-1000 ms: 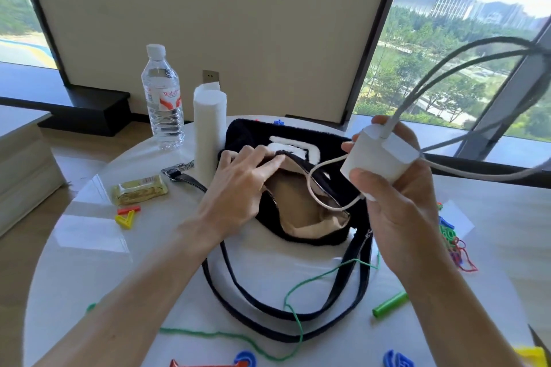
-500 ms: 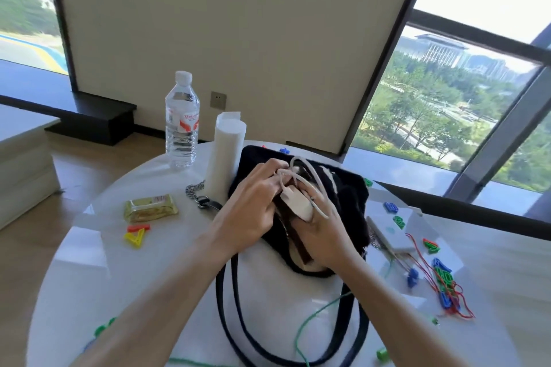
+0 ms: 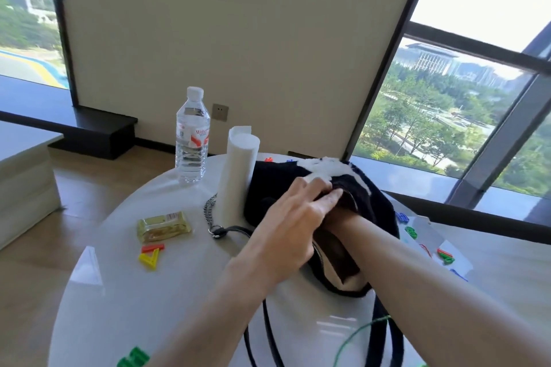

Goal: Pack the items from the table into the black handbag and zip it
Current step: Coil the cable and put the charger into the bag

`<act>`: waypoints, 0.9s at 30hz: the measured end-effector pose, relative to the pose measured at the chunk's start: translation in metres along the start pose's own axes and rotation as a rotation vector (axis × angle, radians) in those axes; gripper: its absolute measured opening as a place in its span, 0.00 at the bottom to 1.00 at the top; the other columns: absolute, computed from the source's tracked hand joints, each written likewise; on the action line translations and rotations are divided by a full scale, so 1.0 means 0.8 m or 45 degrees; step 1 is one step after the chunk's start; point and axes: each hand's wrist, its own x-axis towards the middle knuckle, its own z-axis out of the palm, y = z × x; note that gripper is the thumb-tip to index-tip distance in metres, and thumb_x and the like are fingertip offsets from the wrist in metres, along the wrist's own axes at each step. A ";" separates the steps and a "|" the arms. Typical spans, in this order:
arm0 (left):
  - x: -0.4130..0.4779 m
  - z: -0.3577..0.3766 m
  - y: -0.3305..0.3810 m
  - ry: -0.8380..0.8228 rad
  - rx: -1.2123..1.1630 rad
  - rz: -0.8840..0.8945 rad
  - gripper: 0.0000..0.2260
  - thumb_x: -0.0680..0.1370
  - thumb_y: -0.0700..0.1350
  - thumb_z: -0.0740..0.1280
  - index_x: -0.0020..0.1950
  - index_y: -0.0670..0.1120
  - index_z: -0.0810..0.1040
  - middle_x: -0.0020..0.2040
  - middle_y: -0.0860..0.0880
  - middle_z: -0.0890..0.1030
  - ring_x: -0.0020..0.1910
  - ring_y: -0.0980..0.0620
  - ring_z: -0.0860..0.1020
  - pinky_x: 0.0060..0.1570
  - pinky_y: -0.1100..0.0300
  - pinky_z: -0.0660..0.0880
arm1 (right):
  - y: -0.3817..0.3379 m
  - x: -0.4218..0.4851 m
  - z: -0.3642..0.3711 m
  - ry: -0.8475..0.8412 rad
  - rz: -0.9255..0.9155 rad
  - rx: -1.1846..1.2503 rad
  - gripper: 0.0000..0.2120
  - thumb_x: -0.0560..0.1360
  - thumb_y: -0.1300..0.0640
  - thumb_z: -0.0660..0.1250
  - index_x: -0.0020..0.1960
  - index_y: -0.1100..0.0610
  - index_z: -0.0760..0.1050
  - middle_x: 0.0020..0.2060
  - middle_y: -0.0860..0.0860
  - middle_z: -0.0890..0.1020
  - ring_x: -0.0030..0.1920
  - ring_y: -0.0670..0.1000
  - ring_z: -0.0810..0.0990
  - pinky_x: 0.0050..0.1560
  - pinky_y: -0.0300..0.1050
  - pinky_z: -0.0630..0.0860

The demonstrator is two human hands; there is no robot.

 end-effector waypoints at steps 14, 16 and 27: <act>-0.012 0.013 -0.035 -0.123 0.018 -0.200 0.36 0.70 0.27 0.61 0.78 0.46 0.65 0.66 0.54 0.69 0.61 0.53 0.68 0.53 0.55 0.77 | 0.063 0.060 0.041 -0.063 -0.577 0.128 0.23 0.82 0.62 0.59 0.76 0.61 0.62 0.69 0.59 0.71 0.70 0.58 0.70 0.74 0.51 0.62; -0.011 0.014 -0.040 -0.138 0.018 -0.218 0.34 0.70 0.29 0.61 0.76 0.49 0.68 0.64 0.56 0.70 0.60 0.53 0.69 0.53 0.55 0.77 | 0.082 0.046 0.053 0.022 -0.695 0.275 0.23 0.79 0.60 0.61 0.73 0.58 0.64 0.70 0.59 0.71 0.69 0.60 0.70 0.69 0.51 0.69; -0.012 0.024 -0.033 -0.356 -0.011 -0.262 0.11 0.72 0.40 0.70 0.42 0.58 0.74 0.50 0.61 0.72 0.53 0.57 0.72 0.46 0.57 0.74 | 0.264 0.029 0.067 0.309 -0.395 1.338 0.10 0.72 0.56 0.60 0.45 0.44 0.79 0.36 0.42 0.85 0.38 0.44 0.83 0.42 0.46 0.80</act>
